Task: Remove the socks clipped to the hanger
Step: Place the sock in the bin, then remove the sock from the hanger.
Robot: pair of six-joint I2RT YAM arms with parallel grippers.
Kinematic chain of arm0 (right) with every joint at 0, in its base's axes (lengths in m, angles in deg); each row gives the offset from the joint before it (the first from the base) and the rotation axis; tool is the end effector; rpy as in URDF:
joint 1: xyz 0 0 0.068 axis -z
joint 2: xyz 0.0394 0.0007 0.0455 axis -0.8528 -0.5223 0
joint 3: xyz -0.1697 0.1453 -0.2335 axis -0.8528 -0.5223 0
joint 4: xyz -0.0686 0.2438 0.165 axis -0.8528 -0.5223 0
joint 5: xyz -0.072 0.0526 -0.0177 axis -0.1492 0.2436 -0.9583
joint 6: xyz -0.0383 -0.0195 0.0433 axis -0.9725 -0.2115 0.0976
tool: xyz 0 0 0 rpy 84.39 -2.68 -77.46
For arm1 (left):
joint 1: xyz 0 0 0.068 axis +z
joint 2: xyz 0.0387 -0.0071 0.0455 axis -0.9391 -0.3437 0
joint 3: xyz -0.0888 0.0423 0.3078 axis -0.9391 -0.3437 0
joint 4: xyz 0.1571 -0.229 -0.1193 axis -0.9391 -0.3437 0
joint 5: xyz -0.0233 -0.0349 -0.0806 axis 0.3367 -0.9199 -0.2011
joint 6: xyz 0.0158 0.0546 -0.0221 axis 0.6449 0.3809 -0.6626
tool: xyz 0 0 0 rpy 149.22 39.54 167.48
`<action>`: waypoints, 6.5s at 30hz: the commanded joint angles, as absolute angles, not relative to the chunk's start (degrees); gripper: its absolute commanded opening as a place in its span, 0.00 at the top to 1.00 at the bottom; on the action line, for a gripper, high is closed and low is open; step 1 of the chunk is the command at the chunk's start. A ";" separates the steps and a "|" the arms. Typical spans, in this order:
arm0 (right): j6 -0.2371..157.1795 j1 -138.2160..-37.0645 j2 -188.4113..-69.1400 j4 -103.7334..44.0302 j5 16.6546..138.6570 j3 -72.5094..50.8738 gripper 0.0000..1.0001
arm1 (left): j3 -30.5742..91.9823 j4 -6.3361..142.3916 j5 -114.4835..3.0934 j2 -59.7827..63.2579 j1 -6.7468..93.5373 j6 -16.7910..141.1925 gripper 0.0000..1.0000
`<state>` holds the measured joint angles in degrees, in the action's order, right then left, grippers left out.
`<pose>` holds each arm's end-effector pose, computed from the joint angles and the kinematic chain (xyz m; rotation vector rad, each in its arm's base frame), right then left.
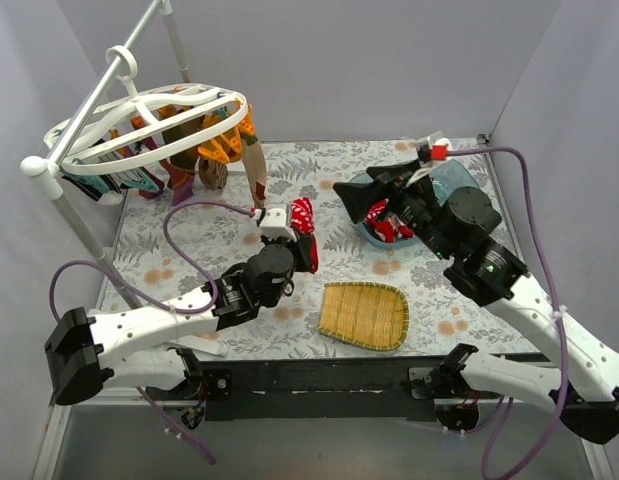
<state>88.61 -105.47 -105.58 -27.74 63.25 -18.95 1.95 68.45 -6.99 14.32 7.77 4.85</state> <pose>0.1699 0.1741 0.5112 -0.2704 1.4049 0.8467 0.1531 -0.2262 0.3237 -0.6096 1.8025 -0.9587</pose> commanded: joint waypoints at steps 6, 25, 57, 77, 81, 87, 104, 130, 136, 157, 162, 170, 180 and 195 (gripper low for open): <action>89.15 -105.36 -93.76 -36.19 51.65 -21.94 0.07 | 16.62 84.29 -12.36 -5.00 6.17 15.50 1.00; 91.78 -105.36 -82.76 -48.41 45.23 -21.24 0.08 | 51.16 92.65 -24.58 -46.15 11.44 22.90 1.00; 91.96 -105.45 -85.31 -48.86 46.72 -21.24 0.07 | 48.98 87.45 -30.38 -40.29 13.47 22.63 0.12; 91.61 -105.36 -96.47 -37.71 55.16 -23.17 0.05 | 7.42 82.81 -23.19 -5.14 11.45 9.98 0.13; 91.52 -105.36 -103.04 -33.13 60.15 -22.73 0.05 | -1.81 78.68 -20.72 4.00 10.75 5.06 0.13; 90.91 -105.27 -114.29 -24.62 67.27 -20.45 0.06 | -10.61 69.45 -16.86 17.36 10.22 -1.00 0.13; 86.69 -111.78 -143.39 -6.42 64.13 -9.03 0.10 | -15.63 45.54 -6.39 30.04 10.13 -15.67 0.09; 83.09 -112.65 -150.97 -10.18 56.91 1.44 0.97 | -13.35 43.95 -7.97 35.22 10.13 -15.61 0.07; 80.89 -112.65 -144.56 -14.84 62.63 -2.51 0.99 | -10.35 43.86 -7.18 38.29 10.13 -12.27 0.07; 74.30 -112.48 -133.83 -31.63 97.25 -1.11 0.99 | -4.11 47.81 -5.95 47.08 10.13 0.82 0.02; 75.43 -112.48 -134.35 -30.31 102.97 -0.76 0.99 | -4.38 51.33 -9.19 47.70 10.13 6.36 0.02; 79.56 -112.48 -136.64 -25.66 110.61 1.09 0.99 | -4.46 52.65 -10.61 47.00 10.13 8.48 0.02; 86.33 -112.48 -139.19 -18.63 111.85 1.18 0.99 | -4.99 55.99 -13.86 44.54 10.13 9.45 0.03; 87.66 -112.48 -135.85 -15.10 100.79 -5.76 0.60 | -6.40 54.94 -11.58 42.08 10.04 4.26 1.00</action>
